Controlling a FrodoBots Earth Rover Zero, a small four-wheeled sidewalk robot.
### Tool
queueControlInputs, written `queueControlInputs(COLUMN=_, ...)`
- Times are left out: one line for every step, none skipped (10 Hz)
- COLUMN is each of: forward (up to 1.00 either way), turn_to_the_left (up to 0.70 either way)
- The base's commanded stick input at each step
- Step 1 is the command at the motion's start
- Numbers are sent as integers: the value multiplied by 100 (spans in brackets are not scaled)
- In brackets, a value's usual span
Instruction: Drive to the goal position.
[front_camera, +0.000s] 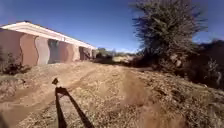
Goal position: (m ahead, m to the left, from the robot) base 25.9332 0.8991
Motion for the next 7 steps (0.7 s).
queueControlInputs(forward=50, turn_to_the_left=-50)
queueControlInputs(forward=50, turn_to_the_left=-31)
queueControlInputs(forward=50, turn_to_the_left=-10)
queueControlInputs(forward=50, turn_to_the_left=0)
queueControlInputs(forward=50, turn_to_the_left=0)
queueControlInputs(forward=50, turn_to_the_left=0)
queueControlInputs(forward=50, turn_to_the_left=0)
